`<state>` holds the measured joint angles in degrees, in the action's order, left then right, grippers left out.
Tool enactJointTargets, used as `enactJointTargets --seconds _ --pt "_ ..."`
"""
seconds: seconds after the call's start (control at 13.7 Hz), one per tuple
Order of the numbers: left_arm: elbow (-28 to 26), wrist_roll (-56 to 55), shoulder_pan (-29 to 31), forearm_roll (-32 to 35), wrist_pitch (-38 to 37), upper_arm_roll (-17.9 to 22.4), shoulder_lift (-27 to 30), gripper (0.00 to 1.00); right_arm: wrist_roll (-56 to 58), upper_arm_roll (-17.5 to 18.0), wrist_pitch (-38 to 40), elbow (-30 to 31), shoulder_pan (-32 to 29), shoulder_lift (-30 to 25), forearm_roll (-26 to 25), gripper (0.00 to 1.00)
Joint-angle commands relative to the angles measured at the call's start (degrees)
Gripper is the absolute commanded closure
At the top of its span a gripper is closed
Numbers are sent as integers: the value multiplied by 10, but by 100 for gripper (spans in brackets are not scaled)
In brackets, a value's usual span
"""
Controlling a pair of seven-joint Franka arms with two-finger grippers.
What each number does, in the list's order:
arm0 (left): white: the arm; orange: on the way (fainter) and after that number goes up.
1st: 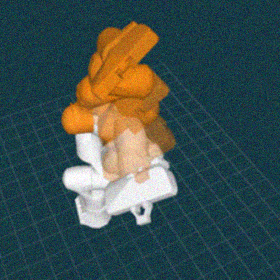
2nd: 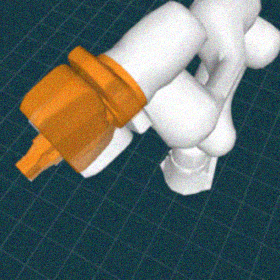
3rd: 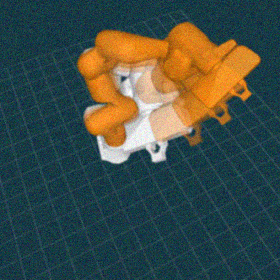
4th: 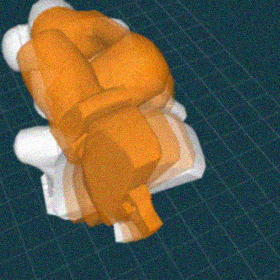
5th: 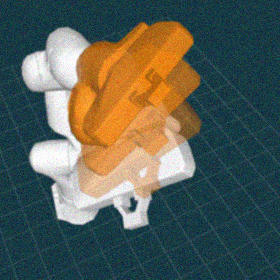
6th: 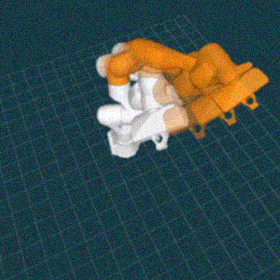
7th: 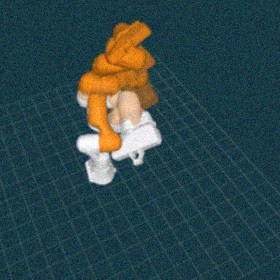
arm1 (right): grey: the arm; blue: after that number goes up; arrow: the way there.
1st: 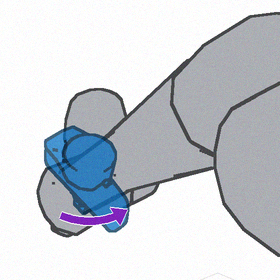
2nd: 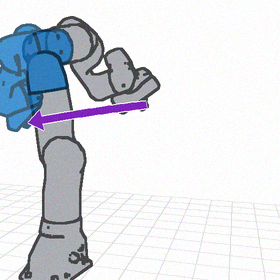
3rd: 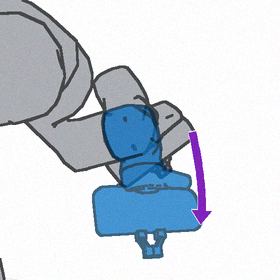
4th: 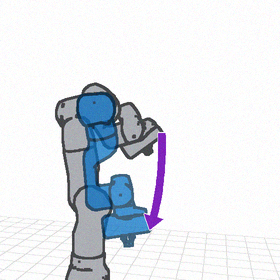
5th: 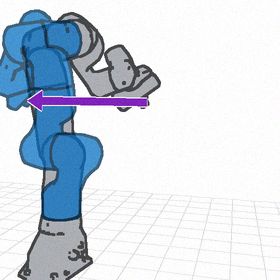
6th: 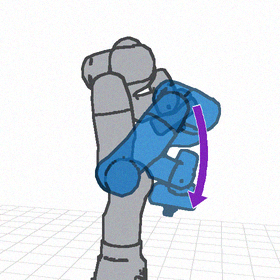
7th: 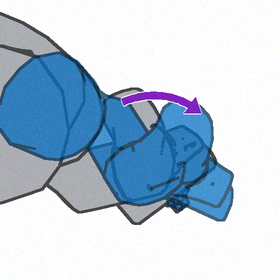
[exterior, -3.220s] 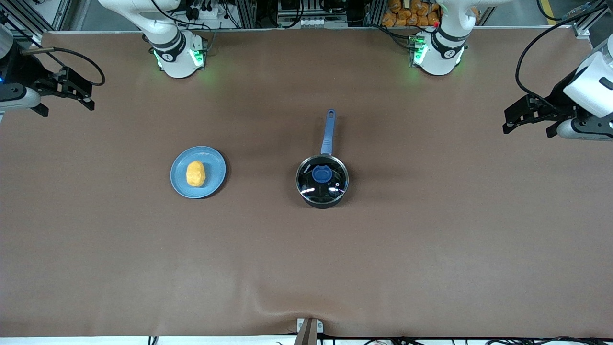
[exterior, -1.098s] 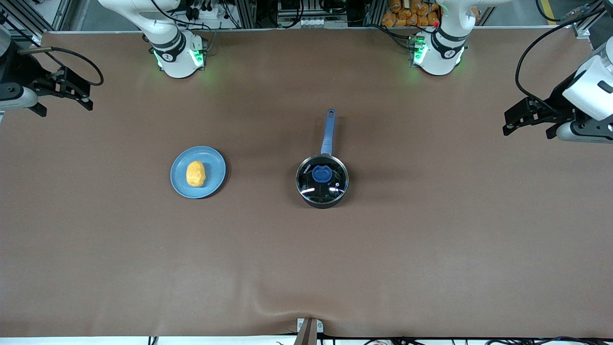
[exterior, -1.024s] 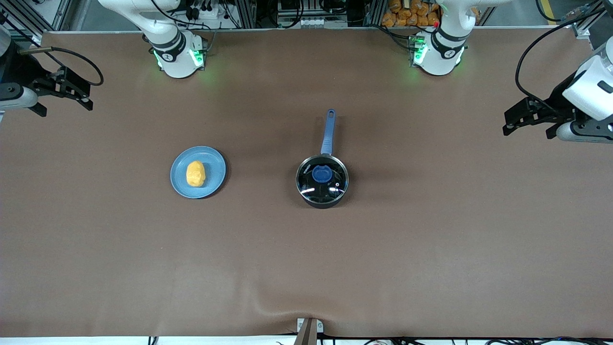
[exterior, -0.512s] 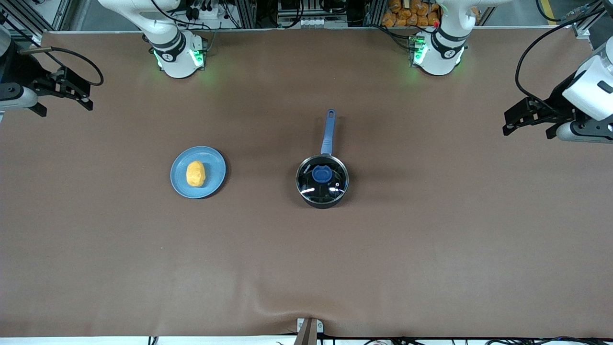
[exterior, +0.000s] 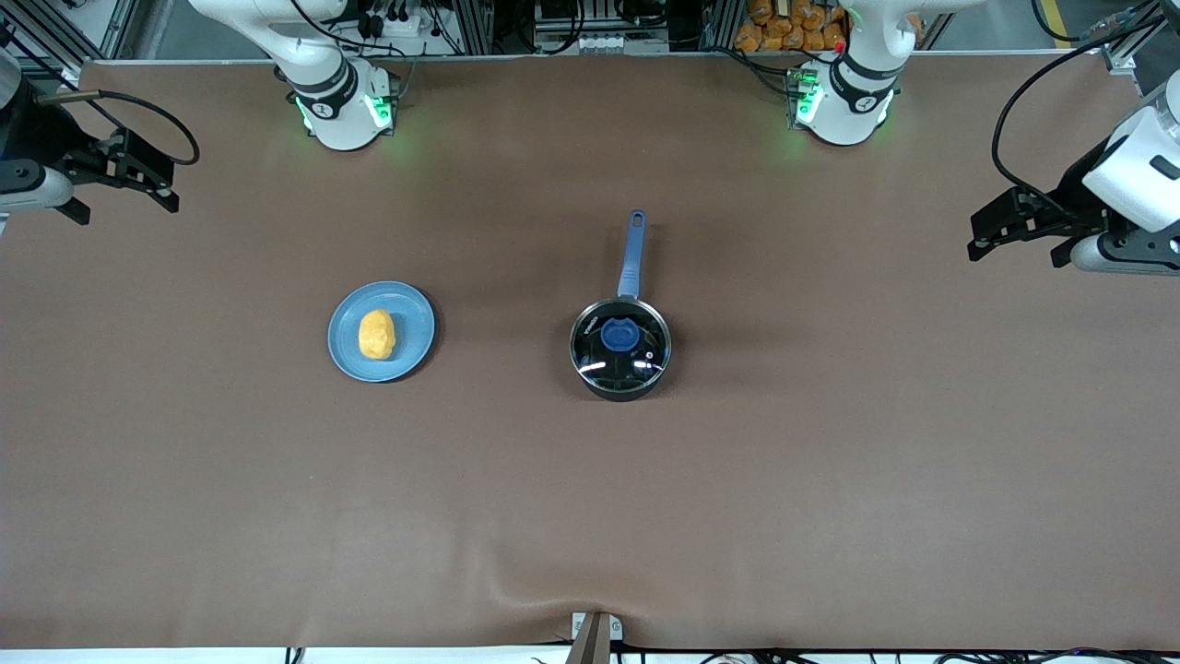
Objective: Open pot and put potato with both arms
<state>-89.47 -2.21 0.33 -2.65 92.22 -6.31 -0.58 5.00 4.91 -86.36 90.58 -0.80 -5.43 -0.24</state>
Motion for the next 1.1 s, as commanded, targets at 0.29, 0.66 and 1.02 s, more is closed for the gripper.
enactJointTargets --seconds 0.29,0.66,1.02 --pt "0 -121 -27 4 6 -49 -13 0 -1 7 3 -2 -10 -4 2 0" --pt "0 -287 -71 12 62 -125 -92 0 -1 7 4 -1 -9 -3 2 0" --pt "4 -452 -176 73 160 -125 -200 0 -1 7 23 0 -10 -3 2 0"
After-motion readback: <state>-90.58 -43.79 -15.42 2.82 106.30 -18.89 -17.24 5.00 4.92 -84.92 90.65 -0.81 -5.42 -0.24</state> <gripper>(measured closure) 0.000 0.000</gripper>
